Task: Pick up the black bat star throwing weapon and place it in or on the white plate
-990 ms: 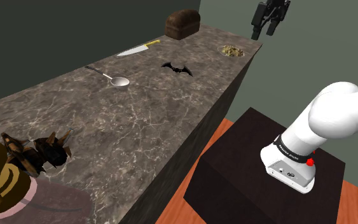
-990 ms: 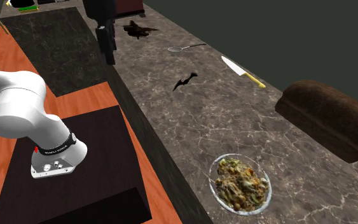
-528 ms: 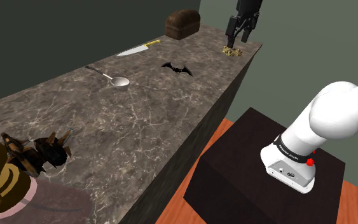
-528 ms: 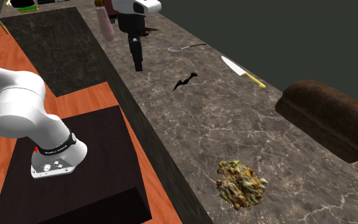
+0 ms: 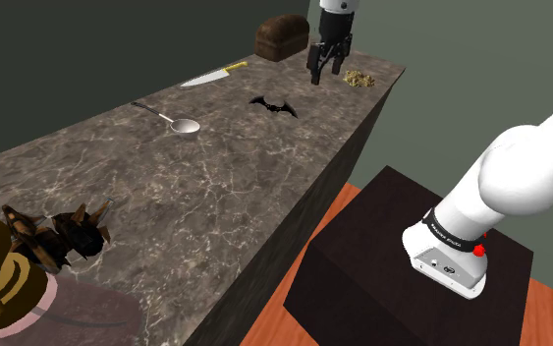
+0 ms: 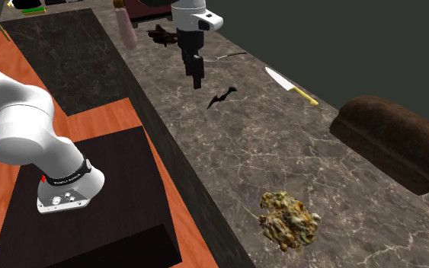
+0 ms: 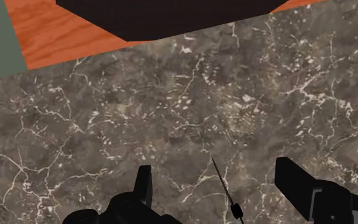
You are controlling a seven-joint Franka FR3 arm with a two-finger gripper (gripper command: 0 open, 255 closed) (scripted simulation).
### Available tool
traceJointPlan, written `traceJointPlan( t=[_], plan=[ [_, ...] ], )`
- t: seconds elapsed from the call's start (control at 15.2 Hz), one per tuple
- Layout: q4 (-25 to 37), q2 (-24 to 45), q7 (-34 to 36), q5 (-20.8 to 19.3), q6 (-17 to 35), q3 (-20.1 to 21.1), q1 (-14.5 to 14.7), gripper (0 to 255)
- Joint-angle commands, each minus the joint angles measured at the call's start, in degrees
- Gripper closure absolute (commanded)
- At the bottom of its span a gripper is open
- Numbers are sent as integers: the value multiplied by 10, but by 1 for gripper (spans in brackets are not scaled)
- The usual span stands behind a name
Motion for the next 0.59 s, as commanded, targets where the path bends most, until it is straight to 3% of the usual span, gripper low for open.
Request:
traceJointPlan(
  t=[0.0, 0.53],
  plan=[
    [16, 38, -1, -4, 24, 5, 4, 0],
    [125, 203, 0, -30, 83, 23, 20, 0]
  ],
)
